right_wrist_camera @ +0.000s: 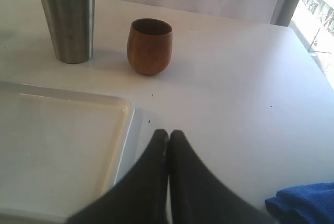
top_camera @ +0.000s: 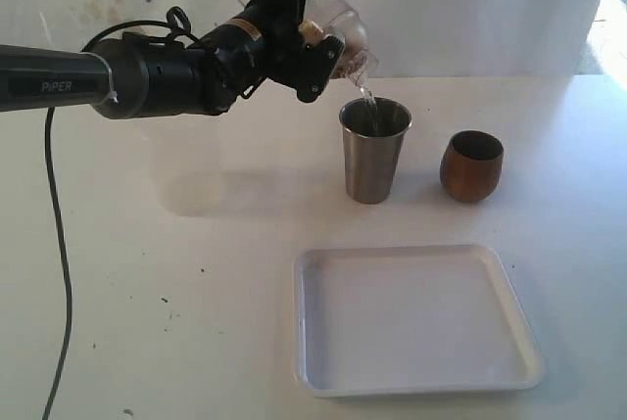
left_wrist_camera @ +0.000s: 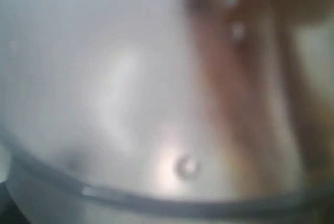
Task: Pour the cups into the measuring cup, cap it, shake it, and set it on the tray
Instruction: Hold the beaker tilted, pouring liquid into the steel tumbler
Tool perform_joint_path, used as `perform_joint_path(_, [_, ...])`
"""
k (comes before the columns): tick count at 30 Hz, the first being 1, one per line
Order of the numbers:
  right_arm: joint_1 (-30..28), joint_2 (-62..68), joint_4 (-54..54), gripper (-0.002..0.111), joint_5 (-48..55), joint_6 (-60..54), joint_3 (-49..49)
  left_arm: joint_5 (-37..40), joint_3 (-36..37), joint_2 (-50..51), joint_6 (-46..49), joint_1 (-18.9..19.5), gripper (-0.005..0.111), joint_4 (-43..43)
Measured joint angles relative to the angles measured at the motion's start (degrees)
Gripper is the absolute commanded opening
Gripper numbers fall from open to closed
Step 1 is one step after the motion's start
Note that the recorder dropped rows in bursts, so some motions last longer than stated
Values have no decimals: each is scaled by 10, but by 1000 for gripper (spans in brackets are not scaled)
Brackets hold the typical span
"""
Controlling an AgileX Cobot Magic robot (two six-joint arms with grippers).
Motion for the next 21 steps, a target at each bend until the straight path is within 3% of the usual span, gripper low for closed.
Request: perform_joint_path(21, [0, 0, 0, 0, 0, 0, 0, -30, 0, 0, 0, 0, 0, 17])
